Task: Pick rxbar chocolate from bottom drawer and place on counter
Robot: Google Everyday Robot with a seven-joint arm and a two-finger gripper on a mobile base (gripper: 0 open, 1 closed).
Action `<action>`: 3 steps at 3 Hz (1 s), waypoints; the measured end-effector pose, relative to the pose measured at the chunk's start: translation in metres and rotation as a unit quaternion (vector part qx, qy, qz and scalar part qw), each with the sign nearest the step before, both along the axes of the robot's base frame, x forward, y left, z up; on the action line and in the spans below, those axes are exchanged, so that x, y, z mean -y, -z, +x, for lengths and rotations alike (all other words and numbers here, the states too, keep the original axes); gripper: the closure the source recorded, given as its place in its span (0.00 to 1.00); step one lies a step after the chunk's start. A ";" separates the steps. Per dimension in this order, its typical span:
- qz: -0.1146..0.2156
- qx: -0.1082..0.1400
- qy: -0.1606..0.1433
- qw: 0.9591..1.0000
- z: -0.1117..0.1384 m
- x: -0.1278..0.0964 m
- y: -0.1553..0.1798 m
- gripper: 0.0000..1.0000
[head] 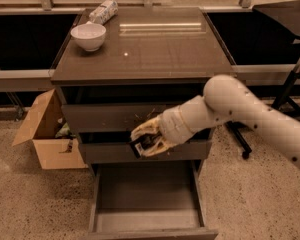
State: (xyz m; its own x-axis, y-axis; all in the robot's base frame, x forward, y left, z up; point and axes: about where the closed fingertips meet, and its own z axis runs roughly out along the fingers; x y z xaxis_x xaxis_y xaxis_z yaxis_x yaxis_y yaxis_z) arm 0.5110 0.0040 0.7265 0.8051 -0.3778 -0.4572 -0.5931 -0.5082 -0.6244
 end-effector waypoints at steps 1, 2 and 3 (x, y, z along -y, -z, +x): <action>0.009 0.027 0.002 1.000 0.007 0.011 -0.051 1.00; -0.003 0.061 0.012 0.998 0.018 0.023 -0.113 1.00; -0.037 0.097 0.033 0.994 0.044 0.037 -0.187 1.00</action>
Offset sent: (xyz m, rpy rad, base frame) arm 0.0376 -0.0444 0.2068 -0.0427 -0.2273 -0.0677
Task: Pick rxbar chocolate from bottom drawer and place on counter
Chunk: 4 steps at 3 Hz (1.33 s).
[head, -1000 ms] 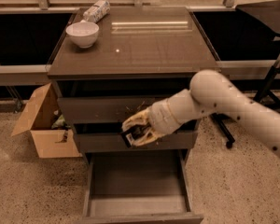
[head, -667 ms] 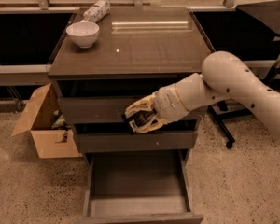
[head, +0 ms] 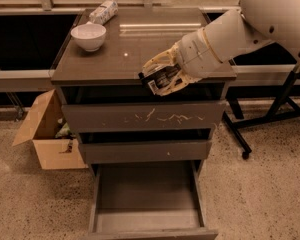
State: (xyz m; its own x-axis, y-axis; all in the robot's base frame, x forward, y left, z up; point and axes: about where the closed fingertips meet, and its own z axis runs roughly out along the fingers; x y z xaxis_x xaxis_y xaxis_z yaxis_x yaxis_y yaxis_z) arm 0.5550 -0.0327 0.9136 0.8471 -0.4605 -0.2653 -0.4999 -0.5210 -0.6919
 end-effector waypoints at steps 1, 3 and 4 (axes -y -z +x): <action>0.000 0.000 0.000 1.000 0.000 0.000 0.000 1.00; -0.005 -0.051 0.025 0.998 0.083 0.008 0.015 1.00; -0.015 -0.097 0.032 0.995 0.127 0.003 0.044 1.00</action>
Offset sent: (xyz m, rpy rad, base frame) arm 0.1269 -0.0296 0.0386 0.0352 0.0287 -0.1276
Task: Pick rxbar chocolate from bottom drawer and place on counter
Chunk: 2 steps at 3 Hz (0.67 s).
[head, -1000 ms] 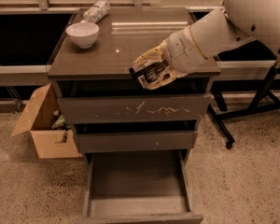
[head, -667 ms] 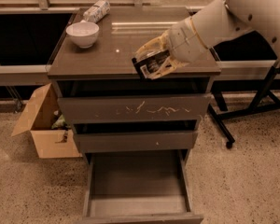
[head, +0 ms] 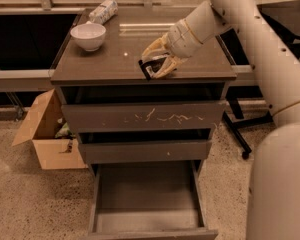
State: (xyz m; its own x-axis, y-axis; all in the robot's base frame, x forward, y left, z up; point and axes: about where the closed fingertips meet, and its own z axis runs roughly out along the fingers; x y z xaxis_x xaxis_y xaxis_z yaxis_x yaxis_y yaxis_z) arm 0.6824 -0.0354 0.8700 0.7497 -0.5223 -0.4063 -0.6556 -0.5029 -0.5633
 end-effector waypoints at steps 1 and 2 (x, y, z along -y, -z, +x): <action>-0.002 0.001 0.022 1.000 0.042 -0.002 0.003 1.00; 0.011 0.029 0.041 0.999 0.056 0.008 -0.020 0.81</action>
Offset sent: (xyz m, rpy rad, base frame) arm 0.0339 0.0022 -0.0049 -0.0054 0.0041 -0.0328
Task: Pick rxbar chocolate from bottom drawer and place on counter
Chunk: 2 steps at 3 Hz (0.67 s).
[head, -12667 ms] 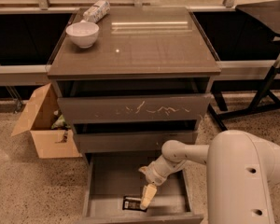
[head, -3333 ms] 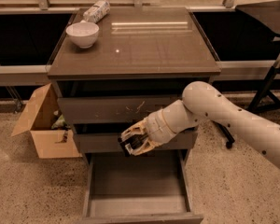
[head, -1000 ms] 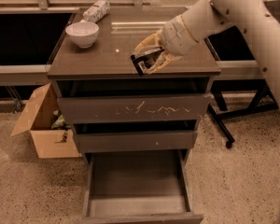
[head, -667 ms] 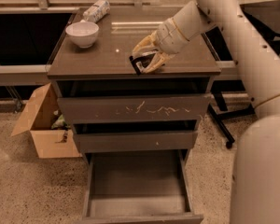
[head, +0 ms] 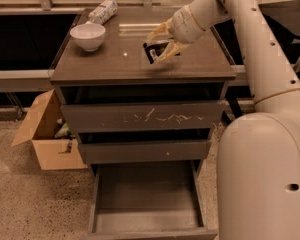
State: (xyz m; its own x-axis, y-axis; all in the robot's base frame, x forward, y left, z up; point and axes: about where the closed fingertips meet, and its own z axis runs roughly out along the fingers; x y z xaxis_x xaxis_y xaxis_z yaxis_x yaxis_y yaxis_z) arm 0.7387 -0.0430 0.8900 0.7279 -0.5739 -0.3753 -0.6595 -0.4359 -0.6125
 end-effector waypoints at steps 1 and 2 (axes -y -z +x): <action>0.004 -0.006 -0.010 1.000 -0.001 0.000 0.005 0.59; 0.004 -0.004 -0.019 1.000 0.000 0.007 0.005 0.34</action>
Offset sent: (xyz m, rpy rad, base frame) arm 0.0067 -0.0329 0.0081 -0.0116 0.0168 0.0730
